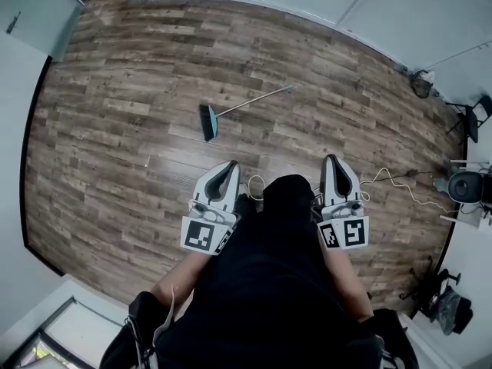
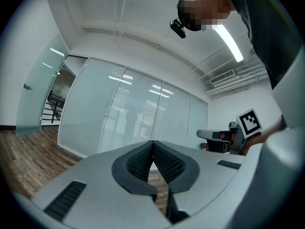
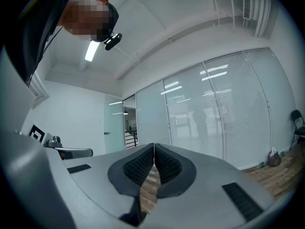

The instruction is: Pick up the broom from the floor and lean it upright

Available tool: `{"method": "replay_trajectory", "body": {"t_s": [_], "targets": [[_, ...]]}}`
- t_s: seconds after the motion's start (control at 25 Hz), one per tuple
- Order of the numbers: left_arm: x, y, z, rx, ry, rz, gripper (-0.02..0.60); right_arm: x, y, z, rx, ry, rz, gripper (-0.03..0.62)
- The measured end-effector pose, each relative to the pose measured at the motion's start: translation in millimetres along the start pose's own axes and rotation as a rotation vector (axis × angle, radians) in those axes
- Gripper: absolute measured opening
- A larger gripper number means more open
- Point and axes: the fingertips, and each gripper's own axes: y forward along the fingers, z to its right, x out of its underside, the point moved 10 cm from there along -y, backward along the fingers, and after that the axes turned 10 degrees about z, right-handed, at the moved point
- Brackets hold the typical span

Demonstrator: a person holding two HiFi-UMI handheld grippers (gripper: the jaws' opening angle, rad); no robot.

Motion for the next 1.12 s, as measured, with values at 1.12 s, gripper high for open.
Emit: {"method": "replay_trajectory", "body": {"t_s": [1.12], "targets": [[81, 321, -56, 0.041, 0.058, -0.210, 0.018, 29, 216, 245, -0.214, -0.004, -0.023, 0.018]]}}
